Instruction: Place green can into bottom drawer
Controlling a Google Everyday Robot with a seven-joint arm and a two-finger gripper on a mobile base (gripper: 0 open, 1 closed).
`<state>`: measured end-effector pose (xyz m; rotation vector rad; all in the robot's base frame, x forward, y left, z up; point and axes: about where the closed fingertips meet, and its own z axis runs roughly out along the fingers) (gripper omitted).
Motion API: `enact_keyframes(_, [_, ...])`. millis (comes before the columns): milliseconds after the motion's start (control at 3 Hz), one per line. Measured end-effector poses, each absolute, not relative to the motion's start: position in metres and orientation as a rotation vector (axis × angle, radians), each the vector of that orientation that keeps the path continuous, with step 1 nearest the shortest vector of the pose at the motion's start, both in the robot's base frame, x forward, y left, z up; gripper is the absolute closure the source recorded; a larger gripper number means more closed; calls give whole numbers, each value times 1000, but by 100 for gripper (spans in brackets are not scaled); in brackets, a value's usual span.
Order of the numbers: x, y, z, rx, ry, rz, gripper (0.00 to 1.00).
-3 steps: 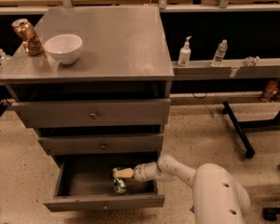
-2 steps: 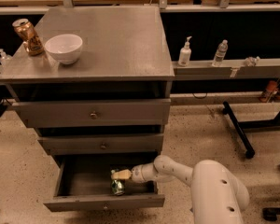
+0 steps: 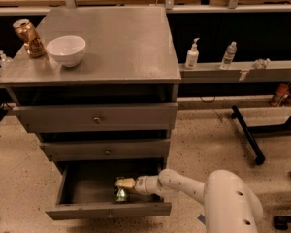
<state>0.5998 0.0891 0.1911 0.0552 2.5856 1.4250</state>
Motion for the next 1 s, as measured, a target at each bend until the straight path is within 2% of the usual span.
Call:
enact_keyframes(333, [606,83,189,212,2528,1439,33])
enact_keyframes(667, [607,85,189,235,2519,1443,0])
enact_keyframes(1000, [607,85,189,235,2519,1443,0])
